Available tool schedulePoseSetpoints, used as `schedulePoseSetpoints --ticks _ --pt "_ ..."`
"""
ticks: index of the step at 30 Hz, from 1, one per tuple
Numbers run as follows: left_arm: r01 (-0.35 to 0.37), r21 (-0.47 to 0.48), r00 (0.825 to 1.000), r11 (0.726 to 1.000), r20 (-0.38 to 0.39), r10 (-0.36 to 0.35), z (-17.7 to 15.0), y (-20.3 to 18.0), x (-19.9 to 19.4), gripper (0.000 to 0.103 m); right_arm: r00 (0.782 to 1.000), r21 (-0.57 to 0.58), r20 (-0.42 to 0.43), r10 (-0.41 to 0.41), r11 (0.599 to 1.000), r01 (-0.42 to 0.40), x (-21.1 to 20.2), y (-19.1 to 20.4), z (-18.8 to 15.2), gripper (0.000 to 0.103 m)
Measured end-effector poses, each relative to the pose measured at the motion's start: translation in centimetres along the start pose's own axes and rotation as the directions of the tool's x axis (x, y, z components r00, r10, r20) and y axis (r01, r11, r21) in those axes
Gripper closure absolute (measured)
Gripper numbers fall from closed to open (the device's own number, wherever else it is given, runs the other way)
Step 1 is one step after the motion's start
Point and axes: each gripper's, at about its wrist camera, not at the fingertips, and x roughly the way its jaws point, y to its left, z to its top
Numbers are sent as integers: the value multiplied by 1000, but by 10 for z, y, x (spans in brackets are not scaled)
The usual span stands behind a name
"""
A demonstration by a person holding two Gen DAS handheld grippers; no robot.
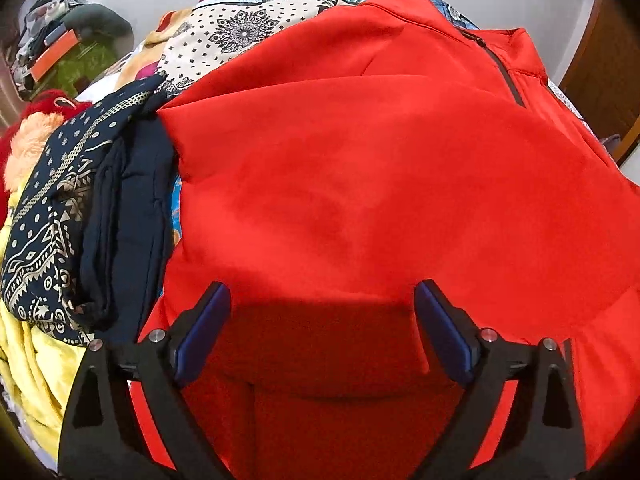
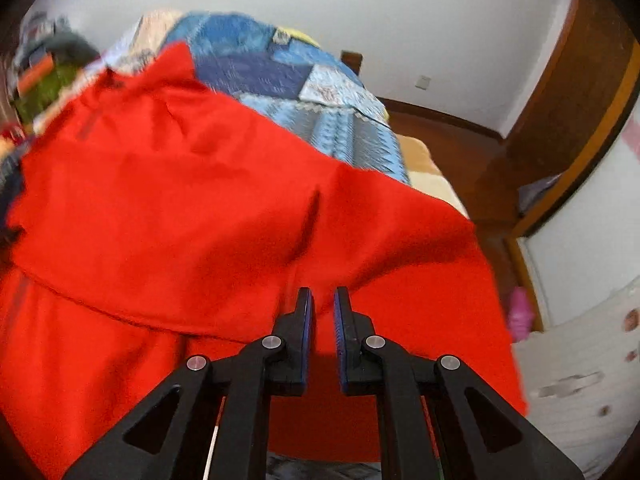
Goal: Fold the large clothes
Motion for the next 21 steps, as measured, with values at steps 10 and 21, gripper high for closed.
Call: schedulePoseSetpoints --ticks 10,21 --pt "-39 -13 999 999 -5 39 -5 -1 -1 3 988 47 -94 -127 990 131 6 -37 -16 96" --pt "-132 18 989 991 -70 132 -3 -12 -12 4 932 3 -227 -282 957 291 24 -90 -57 95"
